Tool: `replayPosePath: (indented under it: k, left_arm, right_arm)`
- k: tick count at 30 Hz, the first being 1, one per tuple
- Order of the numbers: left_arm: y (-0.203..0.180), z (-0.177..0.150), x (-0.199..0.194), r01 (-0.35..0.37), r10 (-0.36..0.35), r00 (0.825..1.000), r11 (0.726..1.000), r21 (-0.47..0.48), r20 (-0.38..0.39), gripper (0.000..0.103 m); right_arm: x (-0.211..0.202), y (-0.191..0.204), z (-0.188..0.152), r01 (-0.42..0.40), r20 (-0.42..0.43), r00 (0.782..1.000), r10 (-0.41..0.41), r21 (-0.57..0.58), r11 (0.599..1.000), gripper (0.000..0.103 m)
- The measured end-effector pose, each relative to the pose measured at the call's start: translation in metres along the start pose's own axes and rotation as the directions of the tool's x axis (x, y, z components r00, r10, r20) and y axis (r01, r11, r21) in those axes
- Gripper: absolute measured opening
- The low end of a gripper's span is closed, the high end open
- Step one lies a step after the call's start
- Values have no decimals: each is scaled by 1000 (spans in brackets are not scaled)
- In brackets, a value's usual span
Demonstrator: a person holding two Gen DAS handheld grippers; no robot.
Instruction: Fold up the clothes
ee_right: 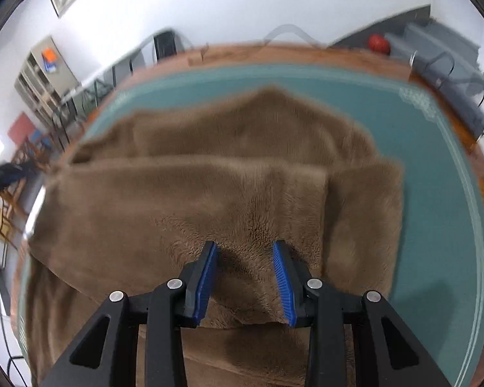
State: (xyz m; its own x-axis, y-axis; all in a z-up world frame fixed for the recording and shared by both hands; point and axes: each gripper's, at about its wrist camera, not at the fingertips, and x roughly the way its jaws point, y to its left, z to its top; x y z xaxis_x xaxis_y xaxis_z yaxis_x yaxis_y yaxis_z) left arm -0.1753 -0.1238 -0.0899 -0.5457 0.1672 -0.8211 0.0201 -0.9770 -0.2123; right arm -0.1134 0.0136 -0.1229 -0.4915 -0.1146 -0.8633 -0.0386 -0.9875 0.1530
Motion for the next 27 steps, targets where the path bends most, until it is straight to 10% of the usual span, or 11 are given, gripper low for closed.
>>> replayPosePath:
  k: [3,9,27]
  left_arm:
    - [-16,-25,5,55,-52,998,997,60,-45,60]
    - [-17,-61,36,-44,61,990,990,134,-128,61]
    - [-8,-64,42,-52,70,984,992,113,-163,79]
  right_arm:
    - [-2,2,-2,22,11,1000,-22,21,1000,38]
    - [-37,15,-3,63,53,997,-63,0,998,43]
    - [-13,36,-41,151,-66,985,-162,-146,978,51]
